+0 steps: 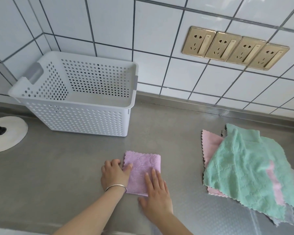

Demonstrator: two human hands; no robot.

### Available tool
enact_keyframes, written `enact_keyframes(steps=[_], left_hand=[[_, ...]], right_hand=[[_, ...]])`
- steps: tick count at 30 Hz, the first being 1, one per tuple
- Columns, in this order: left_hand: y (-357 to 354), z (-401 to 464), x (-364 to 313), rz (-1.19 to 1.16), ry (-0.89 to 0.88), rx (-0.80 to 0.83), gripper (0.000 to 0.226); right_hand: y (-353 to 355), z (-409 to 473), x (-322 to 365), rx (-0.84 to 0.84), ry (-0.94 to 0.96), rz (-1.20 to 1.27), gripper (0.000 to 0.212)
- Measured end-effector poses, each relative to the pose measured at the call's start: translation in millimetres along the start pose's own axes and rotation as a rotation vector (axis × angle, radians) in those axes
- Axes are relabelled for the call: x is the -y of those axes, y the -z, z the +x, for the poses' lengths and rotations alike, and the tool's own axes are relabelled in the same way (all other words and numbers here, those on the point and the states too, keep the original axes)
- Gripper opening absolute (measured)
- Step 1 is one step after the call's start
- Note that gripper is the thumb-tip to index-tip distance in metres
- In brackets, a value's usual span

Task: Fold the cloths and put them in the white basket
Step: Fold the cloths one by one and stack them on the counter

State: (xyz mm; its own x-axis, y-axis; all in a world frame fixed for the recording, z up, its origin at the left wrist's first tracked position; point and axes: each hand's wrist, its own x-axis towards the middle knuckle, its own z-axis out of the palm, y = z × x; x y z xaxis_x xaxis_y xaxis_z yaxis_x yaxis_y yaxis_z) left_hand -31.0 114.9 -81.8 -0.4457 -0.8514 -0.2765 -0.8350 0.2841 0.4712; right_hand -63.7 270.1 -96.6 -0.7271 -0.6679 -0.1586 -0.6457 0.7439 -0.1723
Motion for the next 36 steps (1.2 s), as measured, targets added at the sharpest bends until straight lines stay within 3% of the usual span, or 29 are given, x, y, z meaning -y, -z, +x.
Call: enact_keyframes(steps=[4, 8, 14, 20, 23, 32, 36], left_hand=[[-6, -16, 10, 0.147, 0.009, -0.005, 0.042], [-6, -17, 12, 0.257, -0.024, 0.067, 0.04], [40, 16, 40, 0.108, 0.081, 0.006, 0.029], [93, 78, 103, 0.038, 0.205, -0.052, 0.033], [112, 105, 128, -0.004, 0.231, -0.062, 0.032], [125, 138, 179, -0.03, 0.263, -0.01, 0.031], [133, 123, 166, -0.033, 0.206, -0.284, 0.03]], right_hand=[[-10, -14, -3, -0.013, 0.021, 0.038, 0.071], [-15, -20, -2, -0.01, 0.052, 0.046, 0.09], [-5, 7, 41, 0.096, 0.224, 0.022, 0.094], [8, 54, 118, 0.174, 0.421, 0.013, 0.064], [11, 74, 151, 0.218, 0.531, 0.003, 0.062], [-1, 96, 190, 0.294, 0.538, -0.094, 0.068], [15, 93, 192, 0.251, 0.531, 0.013, 0.065]])
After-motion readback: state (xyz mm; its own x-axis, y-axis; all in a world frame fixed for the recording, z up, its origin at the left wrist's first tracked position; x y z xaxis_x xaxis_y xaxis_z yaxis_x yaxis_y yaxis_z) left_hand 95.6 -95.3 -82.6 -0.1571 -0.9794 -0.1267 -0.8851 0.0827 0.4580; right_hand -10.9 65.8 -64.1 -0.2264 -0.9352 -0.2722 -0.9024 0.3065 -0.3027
